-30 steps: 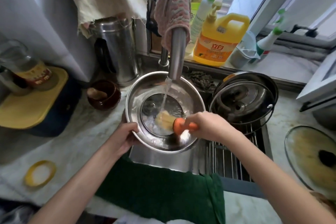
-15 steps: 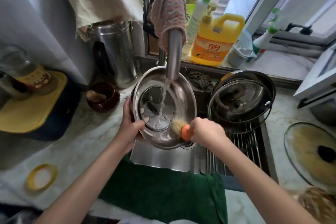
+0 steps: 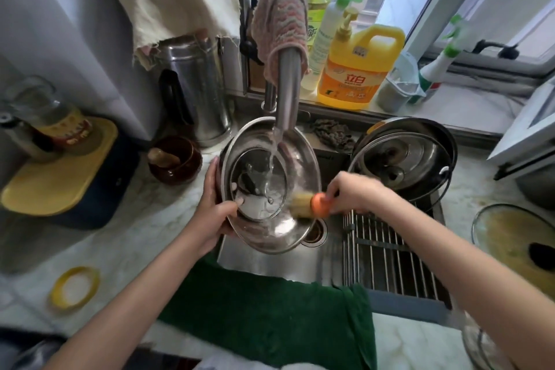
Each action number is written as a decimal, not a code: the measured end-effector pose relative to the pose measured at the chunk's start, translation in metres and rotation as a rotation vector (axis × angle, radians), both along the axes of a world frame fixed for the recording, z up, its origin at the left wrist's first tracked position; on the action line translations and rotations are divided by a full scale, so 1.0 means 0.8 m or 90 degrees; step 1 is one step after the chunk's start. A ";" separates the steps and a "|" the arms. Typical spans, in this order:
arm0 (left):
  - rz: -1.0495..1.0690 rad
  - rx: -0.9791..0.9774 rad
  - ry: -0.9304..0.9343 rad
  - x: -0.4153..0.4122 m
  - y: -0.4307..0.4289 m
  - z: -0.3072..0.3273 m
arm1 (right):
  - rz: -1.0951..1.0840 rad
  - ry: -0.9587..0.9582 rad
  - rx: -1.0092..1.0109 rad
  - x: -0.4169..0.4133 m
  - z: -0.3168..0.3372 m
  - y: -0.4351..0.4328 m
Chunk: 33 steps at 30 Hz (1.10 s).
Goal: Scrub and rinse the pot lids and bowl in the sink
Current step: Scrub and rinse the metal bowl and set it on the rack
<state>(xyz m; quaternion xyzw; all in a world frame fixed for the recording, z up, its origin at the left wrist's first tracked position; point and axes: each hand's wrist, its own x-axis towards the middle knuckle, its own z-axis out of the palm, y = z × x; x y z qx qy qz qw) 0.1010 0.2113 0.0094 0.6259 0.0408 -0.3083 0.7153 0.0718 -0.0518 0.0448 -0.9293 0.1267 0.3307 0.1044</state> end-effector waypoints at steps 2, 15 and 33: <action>-0.028 0.024 0.037 -0.004 0.000 0.001 | 0.080 -0.181 -0.159 0.016 0.004 -0.009; -0.004 0.042 0.121 -0.004 -0.009 0.002 | 0.246 -0.261 -0.276 0.010 -0.005 0.004; 0.139 -0.134 0.325 -0.030 -0.023 0.007 | -0.435 -0.464 0.278 -0.098 0.001 -0.034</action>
